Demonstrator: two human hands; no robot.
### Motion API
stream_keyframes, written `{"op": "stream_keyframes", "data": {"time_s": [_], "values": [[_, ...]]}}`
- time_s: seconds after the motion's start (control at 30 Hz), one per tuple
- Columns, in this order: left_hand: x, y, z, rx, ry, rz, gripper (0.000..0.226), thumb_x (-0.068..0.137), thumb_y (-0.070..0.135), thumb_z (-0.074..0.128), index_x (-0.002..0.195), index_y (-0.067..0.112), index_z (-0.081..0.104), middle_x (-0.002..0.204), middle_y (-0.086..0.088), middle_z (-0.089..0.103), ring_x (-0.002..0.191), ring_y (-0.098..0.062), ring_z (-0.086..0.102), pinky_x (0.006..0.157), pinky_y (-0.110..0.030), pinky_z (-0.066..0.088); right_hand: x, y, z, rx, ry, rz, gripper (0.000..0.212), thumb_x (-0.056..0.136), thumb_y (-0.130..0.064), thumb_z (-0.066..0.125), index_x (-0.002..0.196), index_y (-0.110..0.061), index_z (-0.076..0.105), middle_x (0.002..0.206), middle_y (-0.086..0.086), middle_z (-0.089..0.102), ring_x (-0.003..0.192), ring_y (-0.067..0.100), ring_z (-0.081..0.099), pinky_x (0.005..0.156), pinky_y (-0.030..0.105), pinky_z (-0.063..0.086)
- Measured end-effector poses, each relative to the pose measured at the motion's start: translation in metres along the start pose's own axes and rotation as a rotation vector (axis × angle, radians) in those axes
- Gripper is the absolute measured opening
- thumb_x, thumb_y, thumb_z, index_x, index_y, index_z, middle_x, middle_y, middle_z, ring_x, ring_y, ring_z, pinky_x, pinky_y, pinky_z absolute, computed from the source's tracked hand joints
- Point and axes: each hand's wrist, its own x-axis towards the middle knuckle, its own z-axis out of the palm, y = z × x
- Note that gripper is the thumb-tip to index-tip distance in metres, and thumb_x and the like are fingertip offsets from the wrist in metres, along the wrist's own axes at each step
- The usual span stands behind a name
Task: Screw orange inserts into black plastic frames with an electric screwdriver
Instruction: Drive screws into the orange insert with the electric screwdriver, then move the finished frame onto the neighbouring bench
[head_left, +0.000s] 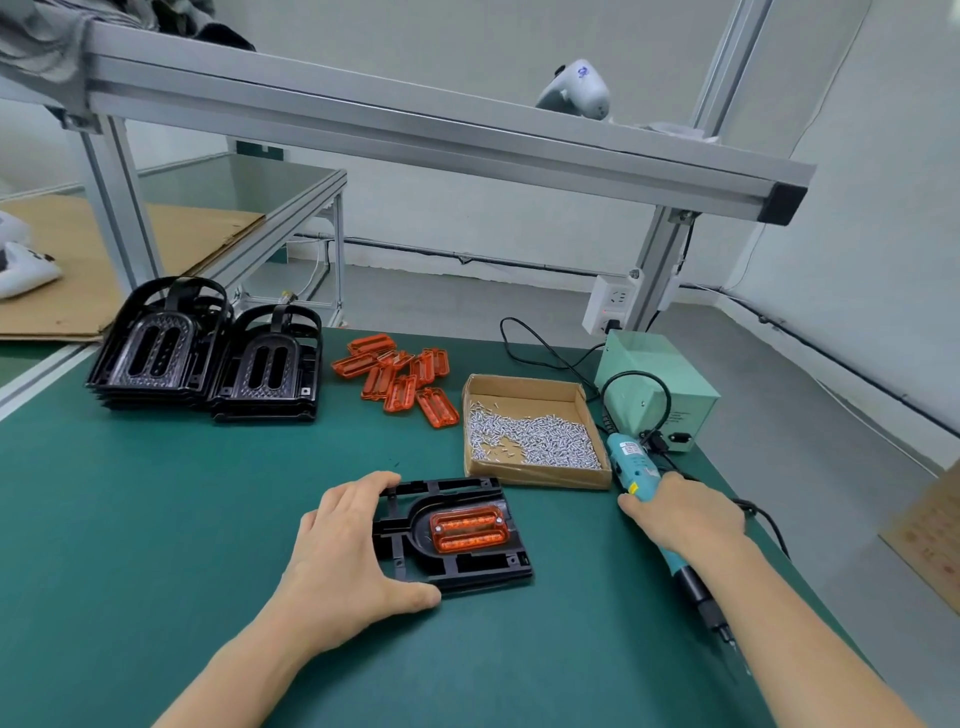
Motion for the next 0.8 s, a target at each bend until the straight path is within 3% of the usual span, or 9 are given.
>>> {"op": "stream_keyframes", "data": {"time_s": [0.17,0.3,0.4,0.47,0.53,0.6,0.67,0.8], "values": [[-0.001,0.000,-0.001,-0.001,-0.002,0.004,0.105,0.046,0.059,0.077,0.136,0.039,0.027,0.112,0.027,0.026,0.096,0.007,0.016,0.099,-0.023,0.024,-0.001,0.003,0.001,-0.019,0.017,-0.001,0.064,0.087,-0.070,0.039,0.125,-0.019,0.048,0.104,0.000,0.054,0.089,0.021,0.054,0.066,0.027,0.042],[0.000,0.000,0.000,-0.005,-0.015,-0.007,0.107,0.047,0.060,0.077,0.138,0.039,0.025,0.120,0.025,0.029,0.104,0.005,0.018,0.107,-0.026,0.022,-0.009,-0.001,-0.005,-0.039,0.109,-0.034,0.068,0.087,-0.071,0.041,0.131,-0.019,0.046,0.122,0.005,0.049,0.110,0.023,0.052,0.080,0.033,0.043],[0.000,0.001,-0.001,-0.006,-0.032,-0.006,0.109,0.048,0.060,0.078,0.139,0.039,0.022,0.121,0.027,0.029,0.103,0.004,0.021,0.107,-0.026,0.023,-0.023,-0.015,-0.013,0.073,0.292,-0.226,0.063,0.089,-0.064,0.045,0.132,-0.019,0.048,0.123,0.006,0.049,0.115,0.025,0.048,0.089,0.036,0.042],[0.000,0.001,-0.001,-0.007,-0.036,-0.008,0.110,0.049,0.059,0.078,0.140,0.039,0.021,0.120,0.027,0.028,0.102,0.005,0.020,0.106,-0.026,0.024,-0.036,-0.028,-0.016,0.243,0.311,-0.436,0.065,0.088,-0.062,0.049,0.138,-0.022,0.043,0.130,0.004,0.046,0.121,0.023,0.043,0.096,0.035,0.039],[-0.001,0.001,-0.002,-0.015,-0.034,-0.013,0.111,0.049,0.058,0.079,0.141,0.039,0.019,0.120,0.026,0.027,0.103,0.004,0.019,0.106,-0.026,0.024,-0.049,-0.042,-0.018,0.332,0.190,-0.673,0.081,0.083,-0.067,0.052,0.149,-0.027,0.028,0.148,0.000,0.034,0.137,0.019,0.029,0.111,0.035,0.025],[-0.001,0.001,-0.002,-0.019,-0.036,-0.012,0.113,0.049,0.058,0.080,0.142,0.039,0.018,0.120,0.025,0.027,0.104,0.004,0.019,0.106,-0.027,0.023,-0.057,-0.055,-0.017,0.244,0.058,-0.874,0.103,0.074,-0.077,0.054,0.154,-0.030,0.008,0.161,-0.006,0.013,0.147,0.012,0.005,0.120,0.039,0.003],[-0.001,0.001,-0.002,-0.024,-0.040,-0.004,0.114,0.049,0.057,0.080,0.142,0.040,0.016,0.120,0.026,0.026,0.103,0.005,0.018,0.106,-0.026,0.021,-0.060,-0.066,-0.011,0.139,-0.003,-0.986,0.121,0.065,-0.081,0.059,0.154,-0.028,-0.004,0.162,-0.008,0.000,0.147,0.008,-0.013,0.118,0.044,-0.014],[0.000,-0.004,-0.005,-0.026,-0.077,0.028,0.118,0.049,0.057,0.079,0.143,0.041,0.011,0.129,0.029,0.020,0.114,0.006,0.018,0.111,-0.026,0.015,-0.057,-0.075,-0.005,0.057,-0.033,-1.046,0.132,0.061,-0.080,0.066,0.153,-0.025,-0.011,0.162,-0.008,-0.006,0.144,0.005,-0.024,0.109,0.048,-0.028]]}}
